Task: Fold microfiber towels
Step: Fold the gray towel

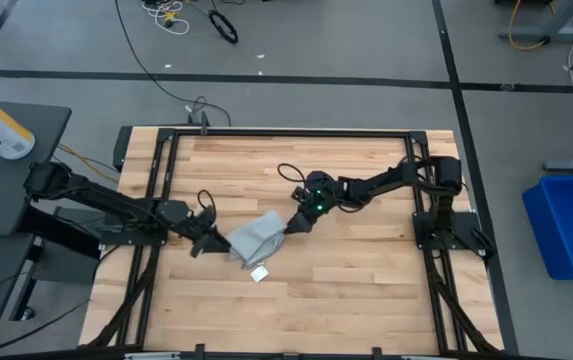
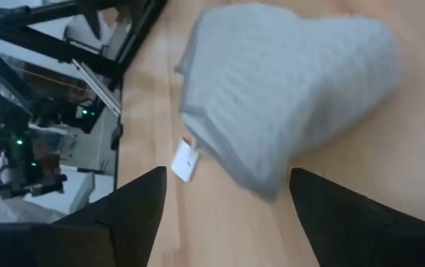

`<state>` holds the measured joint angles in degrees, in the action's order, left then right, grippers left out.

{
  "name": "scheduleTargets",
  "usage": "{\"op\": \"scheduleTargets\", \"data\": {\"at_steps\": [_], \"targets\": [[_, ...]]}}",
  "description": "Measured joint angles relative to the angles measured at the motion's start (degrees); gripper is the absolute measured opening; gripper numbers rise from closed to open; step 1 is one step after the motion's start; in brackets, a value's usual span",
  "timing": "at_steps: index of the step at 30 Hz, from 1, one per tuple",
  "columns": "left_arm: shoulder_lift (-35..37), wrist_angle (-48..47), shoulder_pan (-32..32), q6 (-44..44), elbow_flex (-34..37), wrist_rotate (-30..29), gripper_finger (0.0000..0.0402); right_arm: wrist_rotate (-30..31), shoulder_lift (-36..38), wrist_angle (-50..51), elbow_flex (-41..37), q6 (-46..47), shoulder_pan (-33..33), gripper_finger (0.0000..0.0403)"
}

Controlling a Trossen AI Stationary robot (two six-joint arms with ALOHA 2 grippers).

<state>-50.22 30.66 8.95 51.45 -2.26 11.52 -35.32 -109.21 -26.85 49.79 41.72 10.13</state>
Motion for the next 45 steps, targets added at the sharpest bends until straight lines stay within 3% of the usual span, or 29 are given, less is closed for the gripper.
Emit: {"op": "scheduleTargets", "data": {"at_steps": [8, 20, 31, 39, 45], "targets": [[0.0, -6.9, 0.0, -0.6, 0.0, -7.1, 0.0157, -2.3, -2.2, 14.0, 6.9, -5.5, 2.5, 0.0280], [-2.9, -8.9, 0.0, 0.8, 0.0, -11.6, 0.0157, -2.0, -2.2, 13.8, 7.2, -6.8, 2.6, 0.0265], [-13.2, -3.0, 0.0, 5.2, -0.1, -5.9, 0.0158, -2.3, -2.2, 13.6, 7.2, -8.8, 2.0, 0.0279], [-12.3, -5.1, 0.0, 5.2, -0.2, -2.7, 0.0158, -3.2, -2.1, 15.1, 7.2, -10.3, 2.0, 0.0258], [-12.3, -4.6, 0.1, 5.2, -0.1, -2.7, 0.0158, -3.1, -2.1, 15.3, 7.2, -10.7, 1.9, 0.0267]]}}
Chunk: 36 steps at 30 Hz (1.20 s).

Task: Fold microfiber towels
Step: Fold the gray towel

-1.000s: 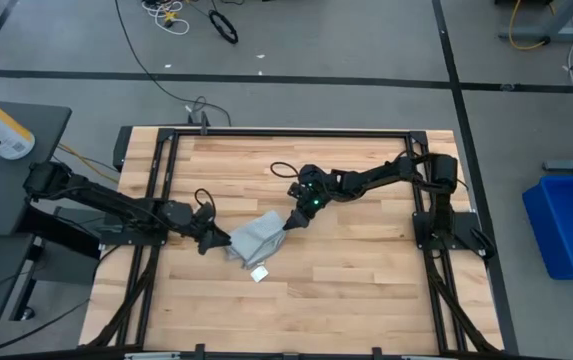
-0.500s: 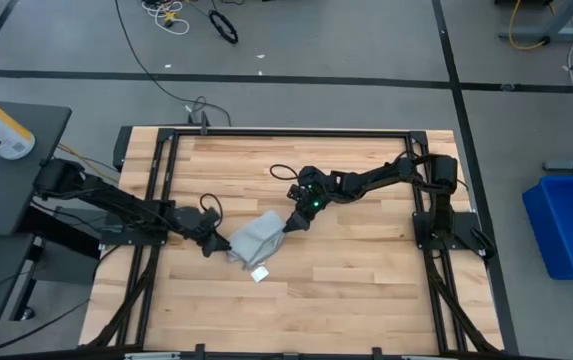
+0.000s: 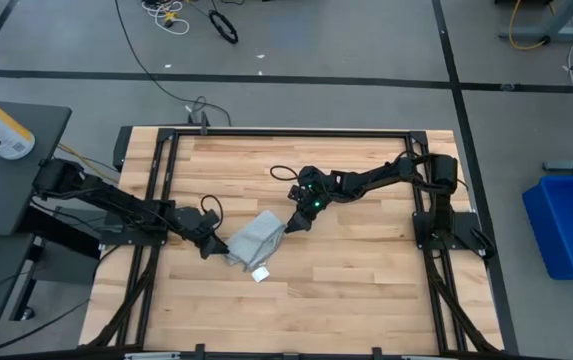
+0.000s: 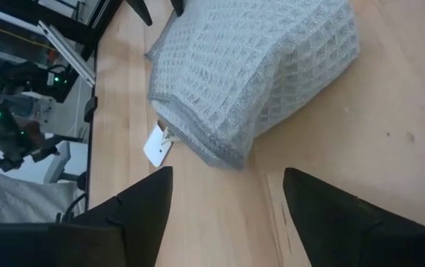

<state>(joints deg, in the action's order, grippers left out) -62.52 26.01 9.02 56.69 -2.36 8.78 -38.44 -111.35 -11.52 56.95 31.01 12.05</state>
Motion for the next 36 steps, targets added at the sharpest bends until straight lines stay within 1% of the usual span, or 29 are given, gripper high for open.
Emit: {"op": "scheduleTargets", "data": {"at_steps": [6, 12, 17, 20, 25, 27, 31, 36], "targets": [[-0.1, 1.6, 0.0, -1.2, -0.7, -1.5, 0.0158, 1.4, 0.0, -1.3, 0.0, 0.1, 0.0, 0.0277], [-0.1, 1.7, 0.0, -4.4, -5.7, -1.4, 0.0158, 1.5, 0.0, -3.2, 0.0, 1.8, 0.4, 0.0258], [-2.5, -3.1, -0.2, -6.9, -10.0, -4.1, 0.0158, 1.4, 0.0, -3.8, 0.0, 3.5, 0.6, 0.0249], [-6.8, -3.3, -1.3, -8.2, -11.3, -3.9, 0.0158, 0.8, -0.1, -4.0, 0.0, 3.5, 0.7, 0.0254], [-16.8, 3.9, -3.7, -10.1, -14.3, 0.6, 0.0158, -2.7, -3.8, -3.7, 3.2, 4.1, 0.6, 0.0274], [-20.5, 4.3, -4.6, -11.4, -16.5, 2.5, 0.0158, -4.1, -5.8, -2.9, 5.6, 4.1, 0.2, 0.0277], [-27.1, 4.6, -5.1, -14.1, -21.5, 5.6, 0.0158, -5.1, -9.6, -1.2, 10.6, 4.0, -0.8, 0.0267], [-33.9, 4.8, -5.2, -15.9, -26.3, 8.5, 0.0158, -6.2, -11.7, 2.7, 15.2, 2.6, -1.5, 0.0244]]}}
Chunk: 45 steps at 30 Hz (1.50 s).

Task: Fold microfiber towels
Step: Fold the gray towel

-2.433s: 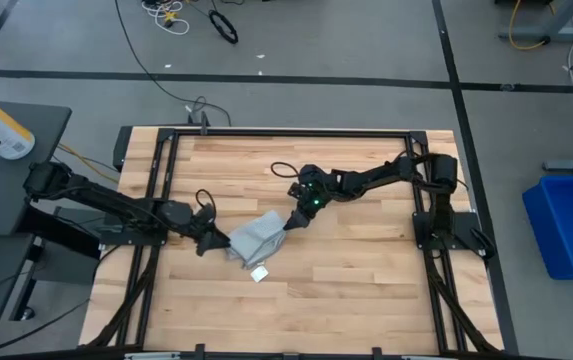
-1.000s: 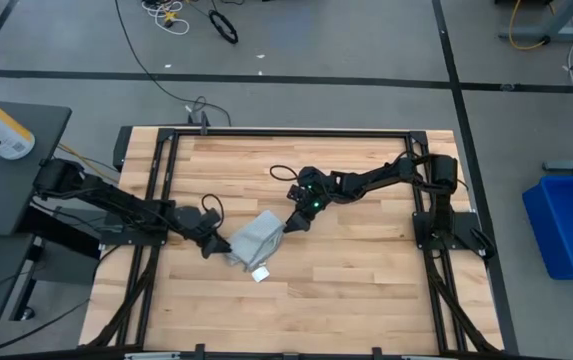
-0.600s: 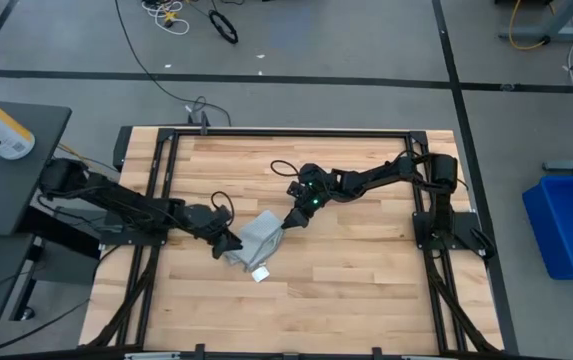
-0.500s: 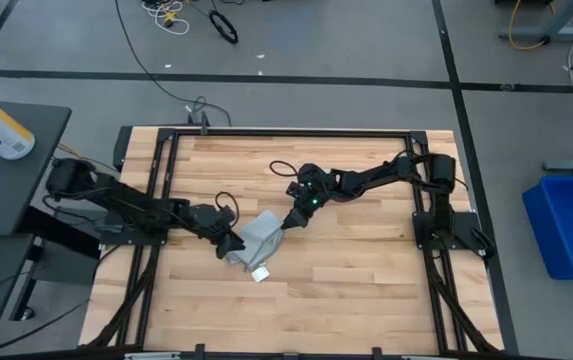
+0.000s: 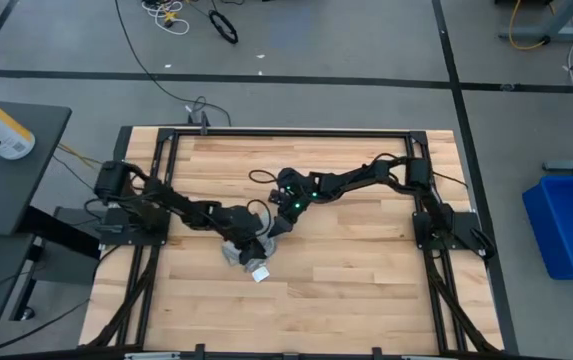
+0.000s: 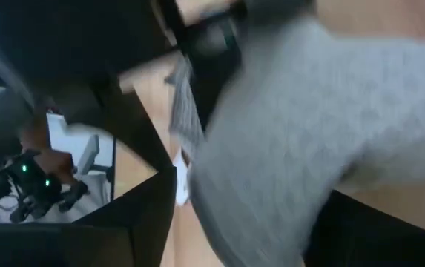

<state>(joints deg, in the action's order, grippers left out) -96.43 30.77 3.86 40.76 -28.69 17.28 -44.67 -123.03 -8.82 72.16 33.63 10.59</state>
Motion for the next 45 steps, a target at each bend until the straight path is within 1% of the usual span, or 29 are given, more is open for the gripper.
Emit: {"op": "scheduleTargets", "data": {"at_steps": [2, 5, 9, 11, 14, 17, 18, 20, 24, 29, 32, 34, 40, 45], "targets": [[-1.7, 0.3, 0.0, -0.9, -1.0, 0.5, 0.0158, 0.0, -0.1, 0.8, 0.7, -0.5, 0.0, 0.0233], [-2.0, 0.5, 0.0, -2.2, -1.2, 0.2, 0.0158, 0.0, -0.1, 0.5, 0.9, -0.6, 0.0, 0.0212], [0.7, -0.1, 0.1, -2.7, -0.6, 0.0, 0.0158, 0.2, -0.1, 1.2, 0.9, 0.0, 0.4, 0.0180], [2.1, 0.4, 0.1, -2.7, -0.1, 0.0, 0.0158, 1.5, -0.1, 1.5, 0.8, 0.1, 0.5, 0.0159], [2.8, -0.1, 0.2, -2.1, 1.4, -0.4, 0.0158, 2.4, -0.1, 1.7, 0.8, -0.5, 0.5, 0.0104], [3.6, 0.6, 0.5, -0.9, 3.1, -1.1, 0.0158, 2.6, -0.1, 2.2, 0.8, -1.4, 0.5, 0.0029], [3.7, 0.8, 0.7, -0.6, 3.7, -1.4, 0.0158, 2.6, -0.1, 2.7, 0.8, -1.9, 0.5, 0.0019], [3.7, 1.1, 1.2, 0.2, 4.5, -1.6, 0.0158, 3.1, -0.1, 3.8, 0.8, -2.2, 0.5, 0.0019], [3.9, 4.7, 2.9, 2.2, 7.0, -1.8, 0.0158, 5.1, 0.2, 8.7, 0.8, -5.2, 0.7, 0.0013], [4.1, 10.8, 5.5, 4.9, 11.6, -5.2, 0.0158, 8.4, 1.1, 14.7, 0.8, -9.8, 0.9, 0.0013], [4.8, 15.3, 6.4, 7.1, 13.8, -5.4, 0.0158, 12.1, 2.9, 17.8, 0.7, -11.6, 0.4, 0.0013], [5.8, 16.3, 6.9, 8.3, 15.0, -5.5, 0.0158, 14.1, 4.9, 20.6, 0.7, -13.4, 0.3, 0.0013], [7.6, 16.3, 8.0, 9.8, 17.0, -8.7, 0.0158, 24.8, 10.0, 32.9, 0.7, -16.4, -1.1, 0.0013], [7.6, 16.3, 8.5, 9.4, 16.8, -10.1, 0.0158, 33.7, 10.5, 39.8, 0.7, -15.9, -3.6, 0.0013]]}}
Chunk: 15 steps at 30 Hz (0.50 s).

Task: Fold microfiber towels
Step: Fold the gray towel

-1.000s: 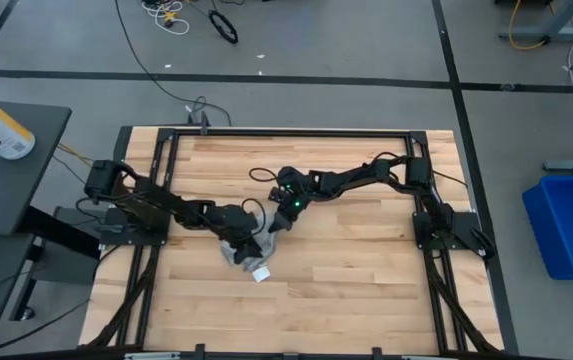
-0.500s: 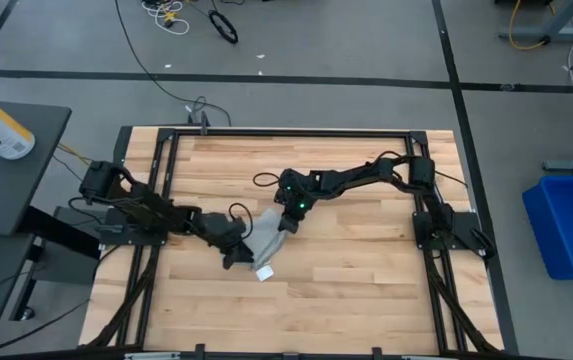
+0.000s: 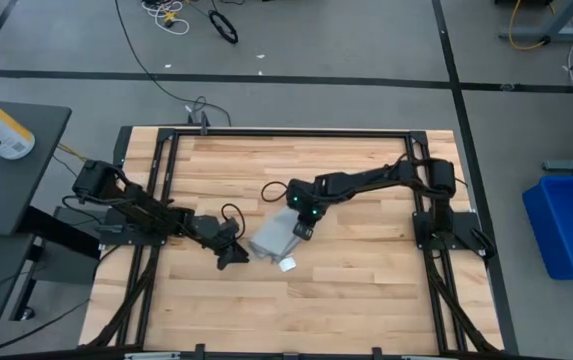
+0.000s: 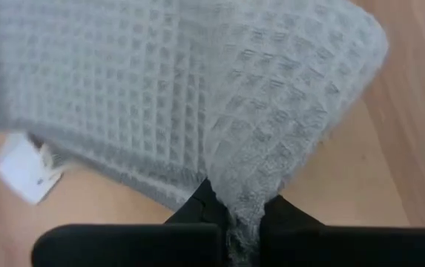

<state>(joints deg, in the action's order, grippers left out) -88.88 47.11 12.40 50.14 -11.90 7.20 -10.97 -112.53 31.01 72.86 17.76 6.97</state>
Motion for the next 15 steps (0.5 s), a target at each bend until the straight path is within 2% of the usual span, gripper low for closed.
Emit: {"op": "scheduleTargets", "data": {"at_steps": [2, 4, 12, 15], "targets": [[0.0, 0.0, 0.0, -0.3, 0.0, 0.1, 0.0157, 1.9, 0.0, 0.2, 0.0, 0.4, -0.6, 0.0014], [0.0, 0.0, 0.0, -0.6, 0.0, 0.2, 0.0157, 2.0, 0.4, -0.7, 0.0, 0.5, -1.0, 0.0033], [0.3, -0.4, 1.1, -4.9, 0.1, -1.5, 0.0157, 6.1, 7.2, -2.1, 0.0, 2.6, -1.6, 0.0213], [0.3, -0.6, 1.7, -6.6, 0.1, -2.5, 0.0157, 6.4, 10.3, -1.6, 0.0, 3.2, -2.1, 0.0266]]}}
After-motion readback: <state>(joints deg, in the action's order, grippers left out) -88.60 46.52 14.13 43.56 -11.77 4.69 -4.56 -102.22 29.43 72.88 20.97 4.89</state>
